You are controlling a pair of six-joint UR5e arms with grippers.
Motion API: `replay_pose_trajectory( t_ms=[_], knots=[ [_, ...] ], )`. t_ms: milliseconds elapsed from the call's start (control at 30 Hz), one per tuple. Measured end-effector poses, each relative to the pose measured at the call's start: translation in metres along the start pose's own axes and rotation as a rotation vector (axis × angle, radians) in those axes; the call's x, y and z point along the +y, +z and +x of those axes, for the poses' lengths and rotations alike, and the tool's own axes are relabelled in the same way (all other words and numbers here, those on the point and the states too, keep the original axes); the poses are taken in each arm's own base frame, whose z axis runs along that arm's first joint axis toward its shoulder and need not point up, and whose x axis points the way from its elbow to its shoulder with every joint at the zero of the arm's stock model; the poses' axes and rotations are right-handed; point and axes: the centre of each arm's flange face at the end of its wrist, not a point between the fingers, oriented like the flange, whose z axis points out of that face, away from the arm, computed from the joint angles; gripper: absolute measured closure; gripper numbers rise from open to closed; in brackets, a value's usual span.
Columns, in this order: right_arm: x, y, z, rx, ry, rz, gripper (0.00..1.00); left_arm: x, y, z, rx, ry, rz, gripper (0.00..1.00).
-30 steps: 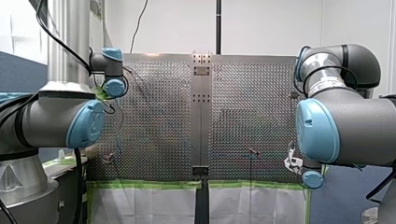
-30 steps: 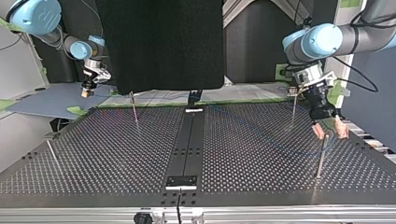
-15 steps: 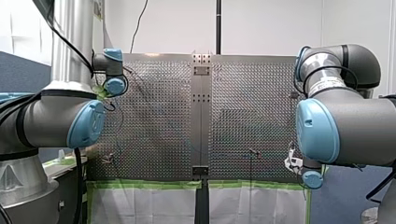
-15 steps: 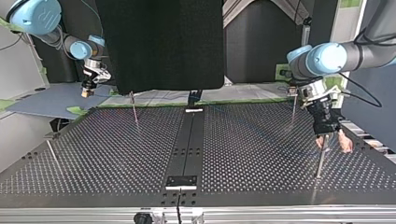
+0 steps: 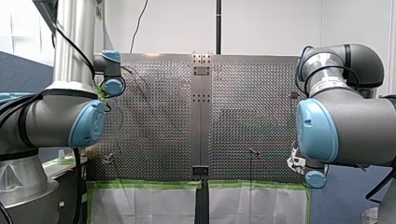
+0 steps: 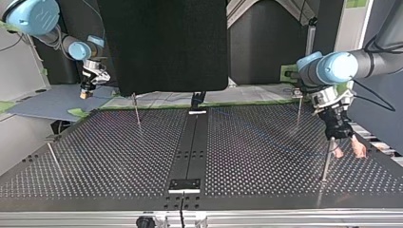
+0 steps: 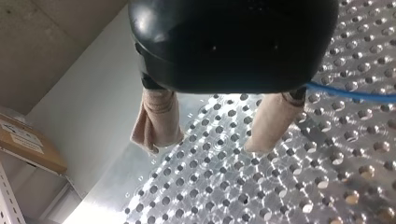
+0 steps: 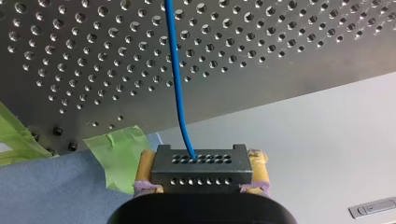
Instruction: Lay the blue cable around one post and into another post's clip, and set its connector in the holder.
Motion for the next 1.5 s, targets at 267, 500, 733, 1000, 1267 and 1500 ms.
replay_pose_trajectory(
  t_ms=[267,500,733,1000,1267,1500],
  knots=[
    [-0.008,0.008,0.025,0.007,-0.004,0.02,1.0,0.014,0.005,0.015,0.04,0.022,0.0,0.0],
    [-0.023,0.013,0.052,0.019,-0.008,0.045,1.0,0.028,0.008,0.03,0.071,0.04,-0.004,0.0],
    [-0.033,0.006,0.076,0.041,-0.008,0.054,1.0,0.028,0.011,0.03,0.074,0.039,0.005,0.0],
    [-0.04,-0.007,0.097,0.061,-0.001,0.055,1.0,0.026,0.015,0.028,0.079,0.026,0.021,0.0],
    [-0.051,-0.02,0.122,0.073,0.006,0.039,1.0,0.02,0.013,0.032,0.098,-0.002,0.049,0.0],
    [-0.06,-0.023,0.152,0.096,0.01,0.0,1.0,0.014,0.011,0.037,0.116,-0.013,0.07,0.0]
  ],
)
